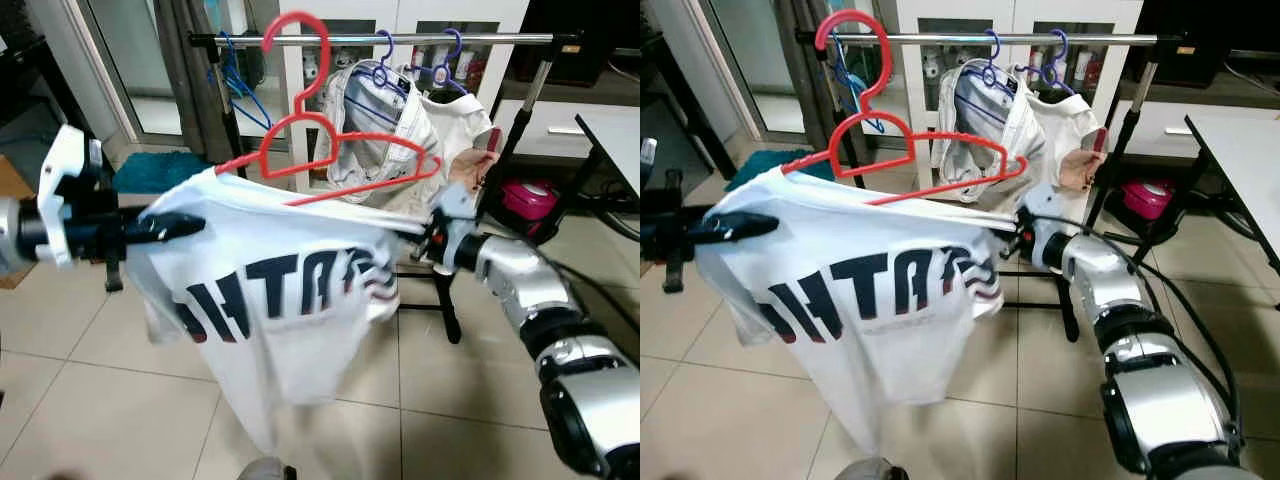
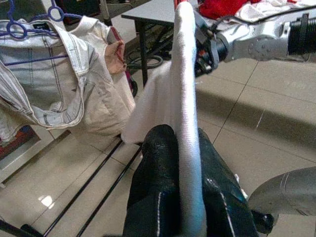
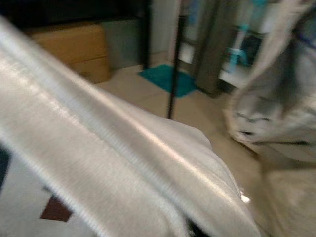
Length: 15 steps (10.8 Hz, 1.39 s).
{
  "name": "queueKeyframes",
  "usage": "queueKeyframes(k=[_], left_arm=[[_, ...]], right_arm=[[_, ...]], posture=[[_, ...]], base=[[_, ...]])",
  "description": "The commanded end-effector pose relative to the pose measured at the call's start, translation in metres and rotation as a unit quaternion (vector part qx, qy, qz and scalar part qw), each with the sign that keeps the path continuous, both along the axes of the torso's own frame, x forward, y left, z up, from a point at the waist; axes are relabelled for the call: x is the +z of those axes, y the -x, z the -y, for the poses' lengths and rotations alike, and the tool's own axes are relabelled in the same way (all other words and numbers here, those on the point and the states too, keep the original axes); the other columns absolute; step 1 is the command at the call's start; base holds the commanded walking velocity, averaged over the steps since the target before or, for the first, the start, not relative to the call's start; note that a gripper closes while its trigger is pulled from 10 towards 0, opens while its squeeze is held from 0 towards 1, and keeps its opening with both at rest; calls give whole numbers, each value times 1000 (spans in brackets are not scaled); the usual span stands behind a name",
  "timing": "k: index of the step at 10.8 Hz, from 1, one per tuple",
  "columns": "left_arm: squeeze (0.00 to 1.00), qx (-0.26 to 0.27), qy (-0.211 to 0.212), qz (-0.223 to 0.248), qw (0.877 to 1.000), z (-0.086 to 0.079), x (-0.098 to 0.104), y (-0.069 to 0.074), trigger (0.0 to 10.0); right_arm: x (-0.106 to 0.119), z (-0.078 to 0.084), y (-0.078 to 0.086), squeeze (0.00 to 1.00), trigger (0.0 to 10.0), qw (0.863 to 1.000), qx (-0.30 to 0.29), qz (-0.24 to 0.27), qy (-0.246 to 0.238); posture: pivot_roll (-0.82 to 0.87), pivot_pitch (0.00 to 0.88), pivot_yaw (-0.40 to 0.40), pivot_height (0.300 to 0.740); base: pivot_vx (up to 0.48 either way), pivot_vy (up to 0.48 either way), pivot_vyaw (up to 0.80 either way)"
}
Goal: Hang hanger
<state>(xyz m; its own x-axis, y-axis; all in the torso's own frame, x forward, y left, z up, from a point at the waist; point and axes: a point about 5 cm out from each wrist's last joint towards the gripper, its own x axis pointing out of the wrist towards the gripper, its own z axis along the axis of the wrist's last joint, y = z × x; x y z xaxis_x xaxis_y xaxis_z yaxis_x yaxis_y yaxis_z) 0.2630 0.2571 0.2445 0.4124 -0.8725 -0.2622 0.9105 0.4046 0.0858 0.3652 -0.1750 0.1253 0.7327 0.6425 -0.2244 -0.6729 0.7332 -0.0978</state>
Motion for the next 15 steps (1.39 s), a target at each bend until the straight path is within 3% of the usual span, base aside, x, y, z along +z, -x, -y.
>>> queueKeyframes(k=[1, 2, 5, 7, 8, 9, 12, 14, 15], left_arm=[[0, 23, -5, 32, 999, -12, 17, 6, 0], [0, 15, -34, 15, 999, -10, 5, 19, 0], [0, 35, -131, 1, 991, -21, -21, 33, 0], [0, 84, -231, 33, 969, -36, -30, 27, 0], [0, 104, -234, 62, 965, -36, -30, 21, 0], [0, 94, -211, 68, 971, -27, -32, 19, 0], [0, 67, -171, 68, 981, 3, -53, 4, 0], [0, 71, -203, 56, 975, 4, -65, -6, 0], [0, 81, -197, 70, 975, 7, -62, -14, 0]], right_arm=[[-3, 31, 1, 0, 0, 997, -74, -13, 11], [10, 43, -6, 0, 0, 992, -122, 11, 22], [23, 48, -12, 0, 0, 990, -134, 33, 37], [31, 48, -15, 0, 0, 989, -132, 49, 46], [39, 43, -17, 0, 0, 991, -107, 63, 45], [45, 33, -18, 0, 0, 994, -69, 76, 46], [44, -11, -8, 0, 0, 991, 67, 97, 68], [45, -23, 2, 0, 0, 983, 117, 99, 97], [40, -26, 9, 0, 0, 977, 141, 90, 132]], posture=[[48, 0, 72, 740], [51, 0, 66, 740], [51, 0, 60, 740], [55, 0, 58, 740], [53, 0, 61, 740], [50, 0, 62, 740], [41, 0, 68, 740], [24, 0, 79, 740], [18, 0, 83, 740]], base=[[0, 0, 0], [0, 0, 0], [0, 0, 0], [0, 0, 0], [0, 0, 0], [0, 0, 0], [0, 0, 0], [0, 0, 0], [0, 0, 0]])
